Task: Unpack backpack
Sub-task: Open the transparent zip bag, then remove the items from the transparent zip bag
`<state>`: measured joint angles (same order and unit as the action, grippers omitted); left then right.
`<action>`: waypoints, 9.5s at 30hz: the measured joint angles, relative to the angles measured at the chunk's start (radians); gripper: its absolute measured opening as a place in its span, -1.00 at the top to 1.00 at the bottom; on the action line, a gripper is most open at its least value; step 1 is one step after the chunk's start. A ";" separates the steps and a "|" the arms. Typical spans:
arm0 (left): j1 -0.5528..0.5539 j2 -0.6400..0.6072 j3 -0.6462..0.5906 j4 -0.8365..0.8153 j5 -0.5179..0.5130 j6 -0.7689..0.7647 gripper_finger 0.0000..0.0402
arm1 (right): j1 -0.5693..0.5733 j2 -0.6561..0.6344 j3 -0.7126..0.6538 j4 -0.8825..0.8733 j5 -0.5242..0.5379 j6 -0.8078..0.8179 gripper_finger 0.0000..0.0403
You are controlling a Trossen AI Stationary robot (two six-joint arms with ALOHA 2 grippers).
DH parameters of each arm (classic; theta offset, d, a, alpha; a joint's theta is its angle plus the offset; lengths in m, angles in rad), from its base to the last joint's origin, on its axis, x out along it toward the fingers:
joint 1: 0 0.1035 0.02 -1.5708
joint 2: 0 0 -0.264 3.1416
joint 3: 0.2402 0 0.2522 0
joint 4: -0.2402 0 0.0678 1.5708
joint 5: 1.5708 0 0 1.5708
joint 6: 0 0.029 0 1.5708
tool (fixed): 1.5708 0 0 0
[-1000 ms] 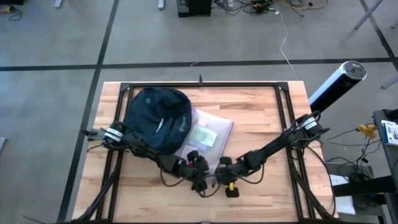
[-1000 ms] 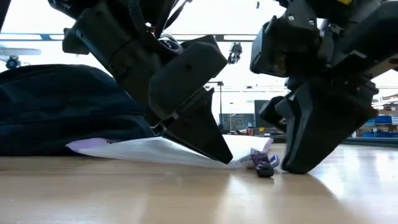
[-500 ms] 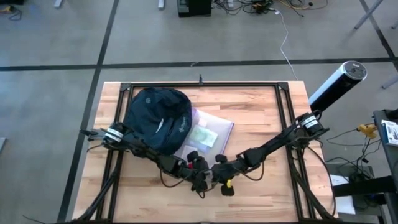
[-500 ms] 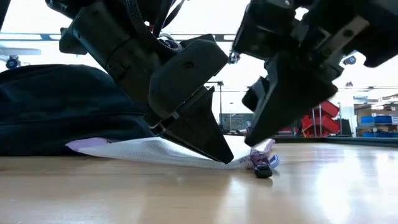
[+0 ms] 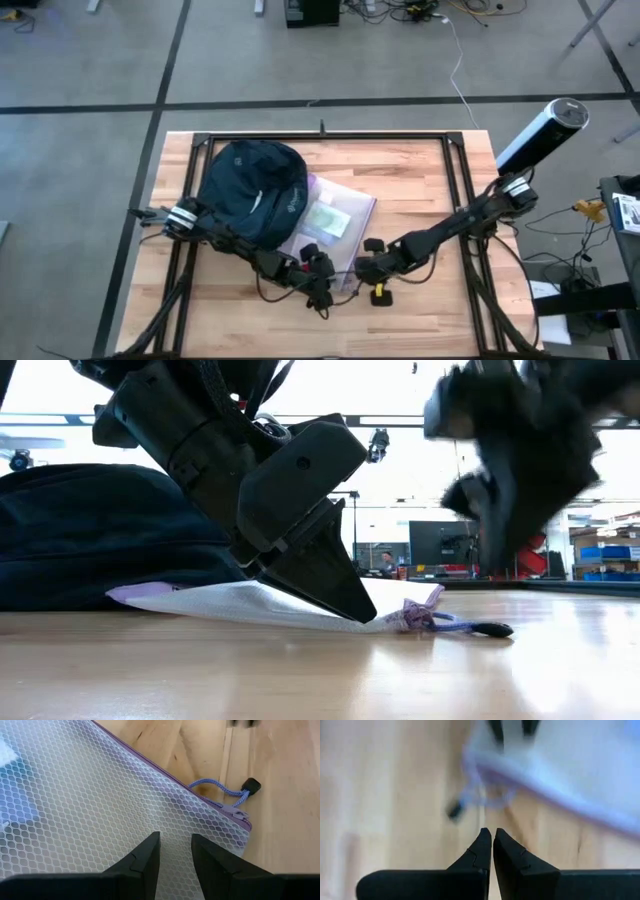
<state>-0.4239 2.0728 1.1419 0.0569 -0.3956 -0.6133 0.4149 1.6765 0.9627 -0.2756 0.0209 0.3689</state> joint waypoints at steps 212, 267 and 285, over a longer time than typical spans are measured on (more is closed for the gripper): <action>-0.044 -0.064 0.143 -0.247 -0.297 -0.703 0.22 | -0.178 0.157 0.005 0.487 0.222 -0.391 1.00; 0.030 -0.067 0.140 -0.340 -0.313 -0.591 -0.57 | -0.134 -0.016 -0.163 0.544 0.171 -0.388 1.00; 0.038 -0.103 0.186 -0.572 -0.267 -0.564 0.92 | -0.127 -0.098 -0.167 0.393 0.164 -0.277 1.00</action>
<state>-0.3860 1.9700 1.3279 -0.5149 -0.6630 -1.1770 0.2880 1.5784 0.7959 0.1170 0.1852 0.0918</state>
